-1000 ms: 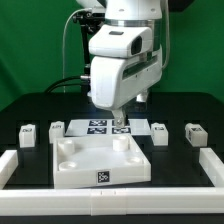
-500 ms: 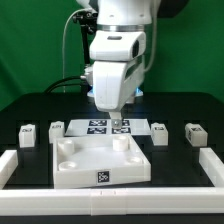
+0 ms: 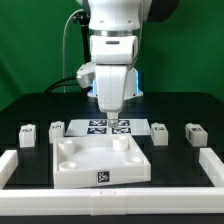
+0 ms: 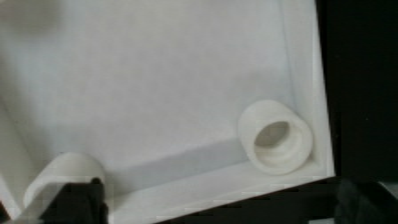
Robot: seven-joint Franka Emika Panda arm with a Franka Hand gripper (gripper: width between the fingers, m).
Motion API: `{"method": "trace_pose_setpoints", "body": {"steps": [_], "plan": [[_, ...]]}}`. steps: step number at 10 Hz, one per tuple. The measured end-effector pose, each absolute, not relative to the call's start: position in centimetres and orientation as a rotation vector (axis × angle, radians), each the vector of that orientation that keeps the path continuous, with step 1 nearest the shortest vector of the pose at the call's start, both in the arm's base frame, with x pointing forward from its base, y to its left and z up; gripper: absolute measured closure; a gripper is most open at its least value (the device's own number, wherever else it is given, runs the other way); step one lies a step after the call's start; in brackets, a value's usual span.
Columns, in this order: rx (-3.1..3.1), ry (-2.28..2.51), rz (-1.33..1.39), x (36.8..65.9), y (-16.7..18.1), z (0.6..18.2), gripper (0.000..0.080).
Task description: Assemble one leg
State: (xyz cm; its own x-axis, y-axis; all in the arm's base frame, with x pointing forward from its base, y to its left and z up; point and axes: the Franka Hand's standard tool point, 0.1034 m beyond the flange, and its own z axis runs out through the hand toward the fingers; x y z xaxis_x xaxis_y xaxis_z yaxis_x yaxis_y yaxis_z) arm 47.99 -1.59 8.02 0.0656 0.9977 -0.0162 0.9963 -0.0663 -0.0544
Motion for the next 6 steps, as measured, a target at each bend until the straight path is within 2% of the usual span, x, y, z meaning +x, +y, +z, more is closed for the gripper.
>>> {"method": "trace_pose_setpoints", "body": {"steps": [2, 6], "plan": [[-2.218, -2.175, 0.079, 47.7, -1.9, 7.7, 0.0150], [-1.958, -2.372, 0.073, 43.4, -5.0, 5.0, 0.0150]]}}
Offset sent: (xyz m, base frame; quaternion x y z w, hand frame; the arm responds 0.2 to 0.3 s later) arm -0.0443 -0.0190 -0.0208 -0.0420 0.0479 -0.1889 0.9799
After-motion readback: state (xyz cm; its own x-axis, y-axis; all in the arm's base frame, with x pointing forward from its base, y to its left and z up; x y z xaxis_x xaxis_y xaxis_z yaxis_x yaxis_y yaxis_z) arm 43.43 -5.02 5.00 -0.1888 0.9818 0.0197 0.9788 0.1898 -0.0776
